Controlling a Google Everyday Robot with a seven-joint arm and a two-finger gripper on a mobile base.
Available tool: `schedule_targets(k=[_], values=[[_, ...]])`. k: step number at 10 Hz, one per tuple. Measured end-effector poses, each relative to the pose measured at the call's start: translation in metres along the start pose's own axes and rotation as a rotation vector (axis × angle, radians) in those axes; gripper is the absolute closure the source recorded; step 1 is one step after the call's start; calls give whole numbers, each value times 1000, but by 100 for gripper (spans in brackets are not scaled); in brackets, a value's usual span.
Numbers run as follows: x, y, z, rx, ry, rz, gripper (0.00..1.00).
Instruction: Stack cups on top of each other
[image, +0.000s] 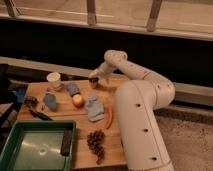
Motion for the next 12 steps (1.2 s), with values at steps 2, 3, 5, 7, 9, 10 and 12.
schedule_targets(k=[2, 3, 5, 7, 9, 10, 12], values=[[-2, -7, 5, -7, 14, 18, 20], [-2, -8, 7, -13, 20, 25, 23], [-3, -11, 10, -25, 34, 35, 43], [-3, -8, 14, -33, 43, 30, 63], [-2, -4, 17, -37, 53, 23, 80], [-1, -6, 17, -35, 56, 24, 82], [0, -1, 14, -35, 54, 13, 82]])
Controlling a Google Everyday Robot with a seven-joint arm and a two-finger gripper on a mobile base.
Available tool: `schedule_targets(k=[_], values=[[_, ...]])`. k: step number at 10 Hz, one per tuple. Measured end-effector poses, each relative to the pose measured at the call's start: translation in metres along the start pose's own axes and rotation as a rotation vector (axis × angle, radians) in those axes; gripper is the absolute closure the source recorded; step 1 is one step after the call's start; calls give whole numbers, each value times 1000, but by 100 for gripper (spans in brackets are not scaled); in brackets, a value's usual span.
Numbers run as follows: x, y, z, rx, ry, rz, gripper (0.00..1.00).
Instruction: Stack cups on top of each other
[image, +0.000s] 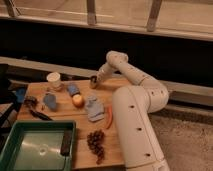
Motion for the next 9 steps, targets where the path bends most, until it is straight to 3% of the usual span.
schedule_targets(k=[2, 6, 8, 9], values=[[0, 9, -12, -6, -15, -20, 82], [10, 37, -63, -3, -77, -104, 82], [25, 52, -90, 22, -97, -166, 82], [48, 65, -101, 36, -97, -223, 82]])
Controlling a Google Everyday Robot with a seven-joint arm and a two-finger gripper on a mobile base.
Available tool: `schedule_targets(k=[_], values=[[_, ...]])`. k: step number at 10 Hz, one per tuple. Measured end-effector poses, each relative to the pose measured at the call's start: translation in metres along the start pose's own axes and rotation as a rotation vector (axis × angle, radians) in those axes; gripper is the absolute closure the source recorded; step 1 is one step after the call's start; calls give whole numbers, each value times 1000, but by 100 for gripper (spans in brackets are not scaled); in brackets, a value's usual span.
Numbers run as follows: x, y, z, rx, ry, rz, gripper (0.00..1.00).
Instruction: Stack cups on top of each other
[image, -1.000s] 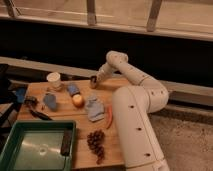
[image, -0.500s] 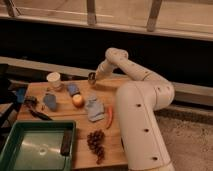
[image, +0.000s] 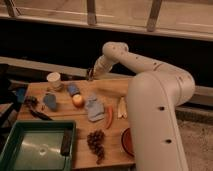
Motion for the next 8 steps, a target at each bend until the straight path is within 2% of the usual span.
schedule_targets(k=[2, 4, 5, 8], values=[[22, 25, -4, 10, 14, -80, 82], [50, 66, -7, 21, 55, -214, 82], [55, 73, -7, 21, 64, -232, 82], [54, 70, -8, 26, 62, -235, 82]])
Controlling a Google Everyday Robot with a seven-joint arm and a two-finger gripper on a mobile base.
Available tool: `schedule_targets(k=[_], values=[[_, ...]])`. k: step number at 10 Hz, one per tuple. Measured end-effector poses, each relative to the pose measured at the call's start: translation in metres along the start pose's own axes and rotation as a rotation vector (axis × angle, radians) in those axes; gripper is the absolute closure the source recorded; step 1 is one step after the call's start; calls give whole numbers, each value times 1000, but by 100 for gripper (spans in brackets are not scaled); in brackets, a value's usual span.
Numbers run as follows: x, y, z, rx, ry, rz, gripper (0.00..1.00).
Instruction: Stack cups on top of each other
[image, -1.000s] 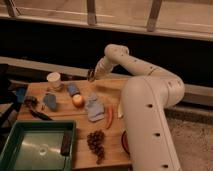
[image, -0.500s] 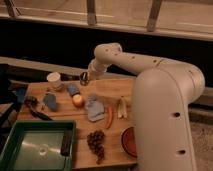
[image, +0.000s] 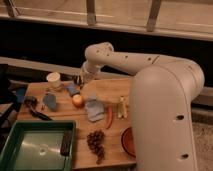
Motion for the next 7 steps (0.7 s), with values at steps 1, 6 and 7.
schedule_targets(k=[1, 6, 7], values=[[-1, 1, 1, 0, 2, -2, 82], [-35, 49, 38, -8, 37, -120, 82], [-43, 67, 46, -16, 43, -160, 82]])
